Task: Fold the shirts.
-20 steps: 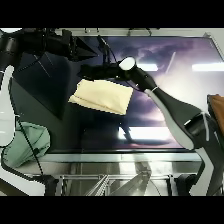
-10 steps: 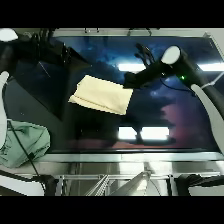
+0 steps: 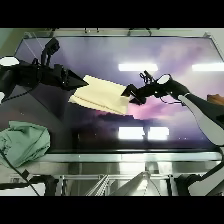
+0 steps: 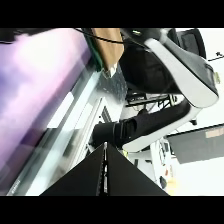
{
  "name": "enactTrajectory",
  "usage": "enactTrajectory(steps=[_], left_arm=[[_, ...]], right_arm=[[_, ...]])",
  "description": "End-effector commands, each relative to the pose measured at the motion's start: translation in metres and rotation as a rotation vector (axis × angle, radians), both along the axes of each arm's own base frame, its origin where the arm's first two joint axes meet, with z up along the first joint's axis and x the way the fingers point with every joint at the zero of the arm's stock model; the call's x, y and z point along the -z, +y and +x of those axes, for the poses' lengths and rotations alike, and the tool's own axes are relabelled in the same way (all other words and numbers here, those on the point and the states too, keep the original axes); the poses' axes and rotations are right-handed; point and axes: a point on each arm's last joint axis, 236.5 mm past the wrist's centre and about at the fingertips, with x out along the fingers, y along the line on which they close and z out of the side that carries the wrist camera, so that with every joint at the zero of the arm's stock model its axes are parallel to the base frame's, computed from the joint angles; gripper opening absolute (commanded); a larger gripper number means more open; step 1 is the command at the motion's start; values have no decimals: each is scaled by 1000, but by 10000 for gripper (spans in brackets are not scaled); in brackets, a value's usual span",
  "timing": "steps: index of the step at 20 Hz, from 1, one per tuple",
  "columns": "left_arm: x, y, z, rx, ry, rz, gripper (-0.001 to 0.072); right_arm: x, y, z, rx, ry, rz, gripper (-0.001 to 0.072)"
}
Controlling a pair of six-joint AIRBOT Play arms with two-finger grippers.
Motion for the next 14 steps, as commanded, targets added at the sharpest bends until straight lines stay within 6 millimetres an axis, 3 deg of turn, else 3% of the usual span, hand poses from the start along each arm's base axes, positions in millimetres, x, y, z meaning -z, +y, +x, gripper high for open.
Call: enactTrajectory(steps=[1,3,4,5,7,9,10,11,14], left_arm=[[-2,0,-13,4,-14,0,15],[-5,0,-15,4,-25,0,15],[-7,0,-16,5,-30,0,15],[-9,0,-17,5,-36,0,15],[-15,0,-19,4,-50,-4,15],[-20,0,-22,4,-65,-3,15],[-21,0,-23,4,-70,-3,15],[-22,0,-23,4,-72,-3,15],[-21,-2,-25,11,-71,-2,15]], right_arm=[[-3,43,6,31,9,234,697],[-15,59,15,61,-17,332,686],[-30,66,20,48,-57,389,464],[-47,68,23,14,-117,433,10],[-90,62,31,-23,-209,508,18],[-142,32,43,-10,-324,497,17],[-171,8,50,20,-375,475,17],[-202,-27,58,74,-424,436,17],[-275,-165,71,318,-495,253,17]])
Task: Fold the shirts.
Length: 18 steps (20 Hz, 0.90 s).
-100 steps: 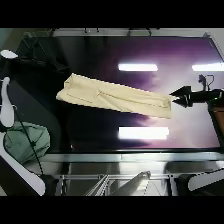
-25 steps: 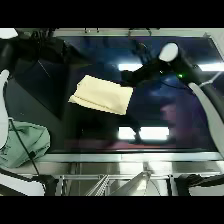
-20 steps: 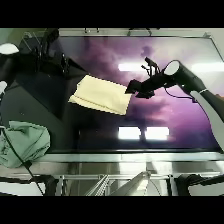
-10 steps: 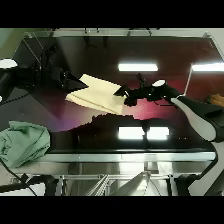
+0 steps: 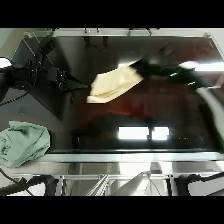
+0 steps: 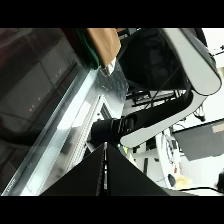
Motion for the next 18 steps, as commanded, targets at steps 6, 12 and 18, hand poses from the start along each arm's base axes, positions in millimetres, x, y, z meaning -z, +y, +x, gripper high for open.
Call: enactTrajectory(steps=[6,12,18], left_arm=[[-1,-25,-19,86,-43,-3,15],[17,-58,-48,184,-31,2,15],[61,-77,-81,226,95,23,15]], right_arm=[[-120,-338,-81,613,108,-314,17],[-83,-466,-211,843,410,-455,17],[2,-513,-366,1042,1071,-720,20]])
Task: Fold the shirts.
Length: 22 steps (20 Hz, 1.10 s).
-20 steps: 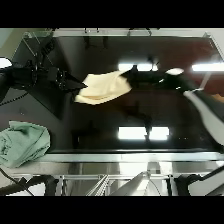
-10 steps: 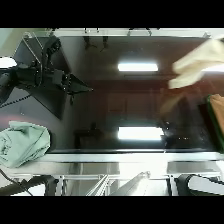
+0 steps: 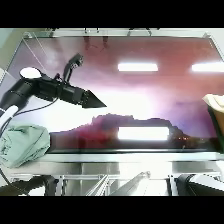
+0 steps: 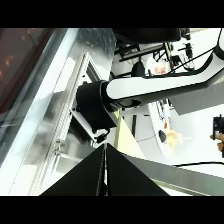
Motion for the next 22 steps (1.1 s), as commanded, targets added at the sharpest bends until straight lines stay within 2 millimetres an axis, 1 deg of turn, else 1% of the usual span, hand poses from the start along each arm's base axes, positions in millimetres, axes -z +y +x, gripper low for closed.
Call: enactTrajectory(steps=[1,3,4,5,6,7,8,9,10,11,12,13,14,15,16,17,18,19,20,21,22], left_arm=[[21,-8,-18,25,47,12,16],[23,-7,-20,28,56,13,15],[22,-6,-20,30,58,10,16],[21,-5,-19,27,61,10,16],[21,-3,-17,20,62,9,15],[20,-1,-14,10,63,2,15],[17,0,-11,-2,65,-8,16],[11,1,-7,-15,70,-35,15],[4,4,-3,-25,65,-56,15],[-2,7,3,-31,41,-58,15],[-12,11,13,-48,6,-66,14],[-23,15,22,-63,-36,-72,13],[-36,20,32,-80,-81,-78,13],[-48,25,41,-101,-110,-81,12],[-60,31,51,-126,-154,-84,12],[-68,38,61,-165,-176,-82,12],[-72,45,67,-214,-176,-75,12],[-72,55,69,-262,-169,-67,12],[-67,64,63,-286,-153,-56,12],[-60,72,52,-306,-124,-53,12],[-50,78,38,-332,-88,-47,12]], right_arm=[[45,-11,-90,199,297,31,20],[79,-1,-106,218,349,116,30],[94,1,-111,230,359,142,154],[108,6,-117,236,376,176,492],[116,11,-122,229,388,200,693],[118,12,-125,232,392,205,691],[115,9,-122,235,376,189,691],[108,5,-115,234,342,165,691],[96,1,-97,223,257,138,692],[80,-1,-66,179,119,113,692],[61,2,-30,138,-38,100,691],[39,9,6,92,-192,98,690],[15,25,41,19,-336,111,687],[-6,48,71,-82,-445,129,624],[-17,75,93,-177,-502,157,328],[-19,110,109,-266,-513,208,15],[-13,145,118,-348,-495,248,17],[-5,184,123,-440,-474,284,17],[5,221,123,-536,-456,307,17],[17,262,118,-633,-438,329,17],[29,300,108,-707,-419,354,17]])
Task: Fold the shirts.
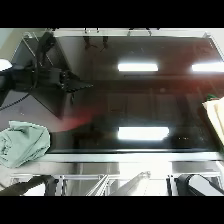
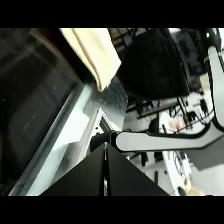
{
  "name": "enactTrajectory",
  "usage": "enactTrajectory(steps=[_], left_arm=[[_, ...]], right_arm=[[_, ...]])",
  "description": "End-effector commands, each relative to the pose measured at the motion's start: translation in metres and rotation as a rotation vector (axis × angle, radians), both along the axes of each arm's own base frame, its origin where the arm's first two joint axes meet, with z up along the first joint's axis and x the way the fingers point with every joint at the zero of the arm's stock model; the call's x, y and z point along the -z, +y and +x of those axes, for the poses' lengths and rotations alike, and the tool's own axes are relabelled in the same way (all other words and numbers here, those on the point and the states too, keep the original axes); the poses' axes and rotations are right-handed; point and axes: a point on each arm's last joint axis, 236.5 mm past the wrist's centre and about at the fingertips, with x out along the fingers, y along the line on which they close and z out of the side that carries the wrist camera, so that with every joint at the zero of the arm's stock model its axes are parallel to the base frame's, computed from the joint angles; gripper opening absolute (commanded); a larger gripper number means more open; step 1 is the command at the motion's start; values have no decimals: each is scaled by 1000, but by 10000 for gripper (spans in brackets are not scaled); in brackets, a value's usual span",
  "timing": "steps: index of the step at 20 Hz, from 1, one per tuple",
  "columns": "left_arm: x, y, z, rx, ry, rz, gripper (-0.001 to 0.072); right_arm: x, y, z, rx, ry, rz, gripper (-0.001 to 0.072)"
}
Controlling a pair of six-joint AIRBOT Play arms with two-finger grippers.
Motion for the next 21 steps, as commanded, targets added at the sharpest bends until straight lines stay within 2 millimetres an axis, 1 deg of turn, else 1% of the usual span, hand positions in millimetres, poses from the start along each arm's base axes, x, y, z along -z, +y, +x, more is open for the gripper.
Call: enactTrajectory(steps=[1,3,4,5,6,7,8,10,16,21], left_arm=[[23,25,-35,-104,90,3,12],[54,26,-78,-132,180,-3,13],[73,25,-100,-148,228,-6,13],[89,24,-116,-169,263,-5,13],[106,24,-130,-195,295,-3,14],[119,24,-140,-219,318,-3,14],[127,25,-147,-235,331,-5,14],[131,28,-153,-261,326,-14,14],[119,43,-142,-367,280,-31,14],[110,42,-148,-376,230,-27,14]], right_arm=[[23,140,-19,-327,-54,31,17],[49,196,-50,-433,-91,-7,18],[64,217,-65,-461,-101,-19,18],[80,232,-78,-477,-108,-29,19],[94,241,-86,-483,-117,-42,19],[106,248,-92,-506,-133,-67,21],[113,253,-96,-532,-136,-79,21],[115,257,-97,-537,-123,-59,21],[113,260,-96,-529,-124,-33,20],[113,260,-96,-529,-124,-33,20]])
